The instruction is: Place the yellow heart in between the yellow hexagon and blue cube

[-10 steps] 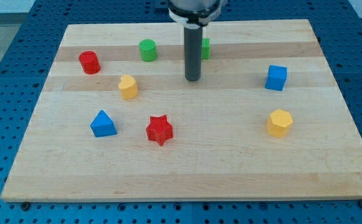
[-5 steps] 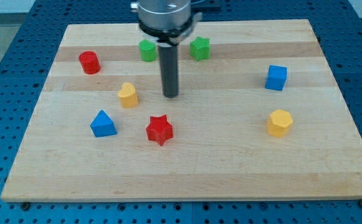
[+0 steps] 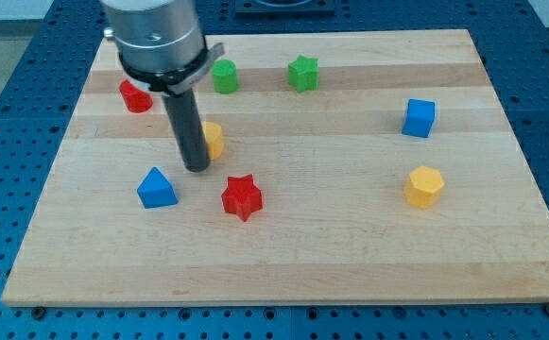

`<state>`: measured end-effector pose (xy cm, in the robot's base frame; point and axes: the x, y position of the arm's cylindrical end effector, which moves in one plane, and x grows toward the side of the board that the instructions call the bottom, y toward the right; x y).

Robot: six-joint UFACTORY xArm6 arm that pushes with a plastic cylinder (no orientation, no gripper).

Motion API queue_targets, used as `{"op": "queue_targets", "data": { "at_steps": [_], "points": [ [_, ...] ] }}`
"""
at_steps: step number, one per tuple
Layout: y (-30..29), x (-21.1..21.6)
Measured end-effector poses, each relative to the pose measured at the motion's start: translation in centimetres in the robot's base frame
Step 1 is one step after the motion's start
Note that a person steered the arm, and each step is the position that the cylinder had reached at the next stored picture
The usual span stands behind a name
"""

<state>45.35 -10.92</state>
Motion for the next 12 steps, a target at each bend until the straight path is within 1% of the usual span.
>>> {"op": "queue_targets", "data": {
  "at_steps": [3,4,5,6,7,8,10,11,12],
  "points": [
    [-0.2,-0.5],
    [-3.1,-2.5],
    [-4.9,-5.5],
    [1.1,-3.1],
    [6.4,-2.1],
    [5.8,-5.2],
    [8.2,-8.1],
    [7.6,-10.1],
    [13.2,-9.9]
  ]
}}
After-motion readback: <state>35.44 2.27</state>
